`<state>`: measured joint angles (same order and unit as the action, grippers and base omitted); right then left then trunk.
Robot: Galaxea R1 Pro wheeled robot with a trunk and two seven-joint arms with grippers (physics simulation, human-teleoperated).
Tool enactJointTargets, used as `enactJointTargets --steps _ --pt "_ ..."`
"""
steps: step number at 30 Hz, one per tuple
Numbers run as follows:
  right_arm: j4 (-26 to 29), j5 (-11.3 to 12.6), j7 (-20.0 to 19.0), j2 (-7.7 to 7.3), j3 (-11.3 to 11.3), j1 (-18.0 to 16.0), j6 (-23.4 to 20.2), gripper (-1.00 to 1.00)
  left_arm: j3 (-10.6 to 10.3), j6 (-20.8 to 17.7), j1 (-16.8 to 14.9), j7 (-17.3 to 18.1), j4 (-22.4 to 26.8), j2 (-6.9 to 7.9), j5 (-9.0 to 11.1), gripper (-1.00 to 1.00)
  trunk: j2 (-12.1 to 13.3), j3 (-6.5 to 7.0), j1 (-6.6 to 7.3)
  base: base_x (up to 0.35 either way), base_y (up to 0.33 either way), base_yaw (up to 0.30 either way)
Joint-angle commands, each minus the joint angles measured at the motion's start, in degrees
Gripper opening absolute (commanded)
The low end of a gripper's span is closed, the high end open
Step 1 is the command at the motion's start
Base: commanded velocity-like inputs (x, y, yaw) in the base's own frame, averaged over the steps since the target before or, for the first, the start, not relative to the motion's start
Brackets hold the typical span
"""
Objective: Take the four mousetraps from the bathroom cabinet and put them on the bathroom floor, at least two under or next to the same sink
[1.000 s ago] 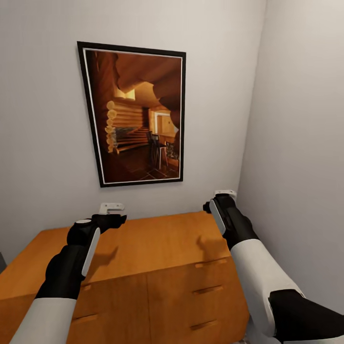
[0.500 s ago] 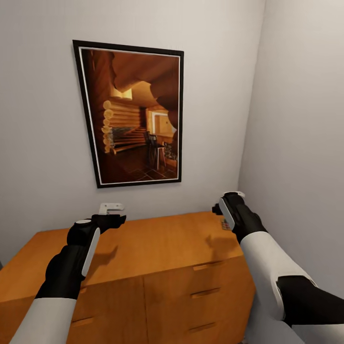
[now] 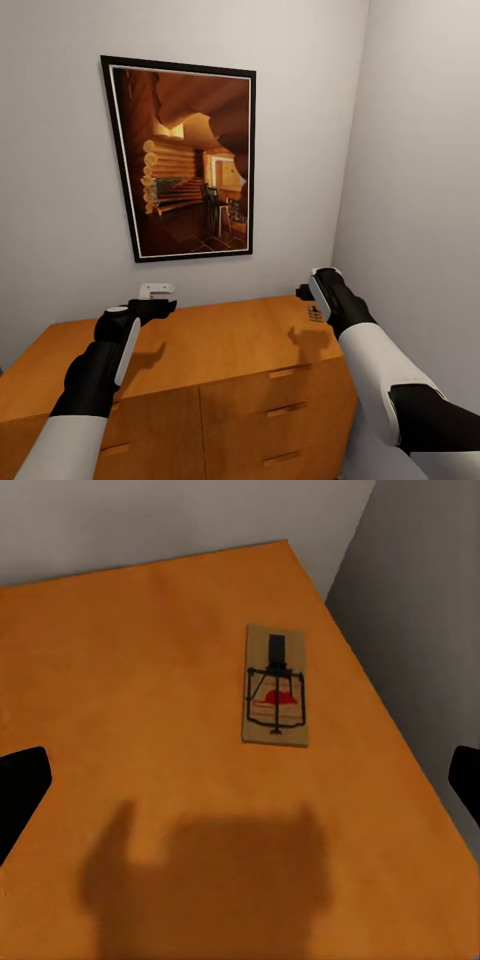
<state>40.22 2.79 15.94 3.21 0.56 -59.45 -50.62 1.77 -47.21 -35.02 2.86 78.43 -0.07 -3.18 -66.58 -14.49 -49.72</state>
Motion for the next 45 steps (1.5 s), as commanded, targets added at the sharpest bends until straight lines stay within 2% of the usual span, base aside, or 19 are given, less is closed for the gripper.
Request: enactJointTargets --steps 1,6,8,13,23,45 --pt "0.0 0.3 -0.1 -0.04 0.0 -0.1 -0.3 1.0 0.0 -0.3 0.0 0.3 0.1 -0.08 -0.3 1.0 -0.1 -0.08 0.0 0.001 -0.001 0.0" --pt "-0.3 0.4 -5.1 -0.53 0.0 -0.5 -0.5 1.0 0.0 -0.3 0.0 0.3 0.1 -0.4 -0.3 1.0 -0.1 -0.08 0.0 0.0 0.0 0.0" --pt "-0.7 0.4 -7.9 -1.53 0.0 -0.9 -0.5 1.0 0.0 -0.3 0.0 0.3 0.1 -0.51 -0.3 1.0 -0.1 -0.08 0.0 0.0 0.0 0.0" --pt "-1.1 0.4 -10.5 -3.5 -0.1 -1.1 -0.5 1.0 -0.1 -0.3 0.0 0.3 0.1 -0.59 -0.4 1.0 -0.1 -0.08 0.0 0.0 0.0 0.0" --pt "-1.3 0.2 -11.3 -4.56 0.0 -1.3 -0.4 1.0 -0.1 -0.1 0.0 0.3 0.1 -0.62 -0.3 1.0 -0.1 -0.08 0.0 0.0 0.0 0.0" --pt "-1.4 0.1 -11.4 -4.74 0.0 -1.3 0.2 1.0 -0.2 0.1 0.0 0.3 0.1 -0.63 -0.5 1.0 -0.1 -0.08 0.0 0.0 0.0 0.0"
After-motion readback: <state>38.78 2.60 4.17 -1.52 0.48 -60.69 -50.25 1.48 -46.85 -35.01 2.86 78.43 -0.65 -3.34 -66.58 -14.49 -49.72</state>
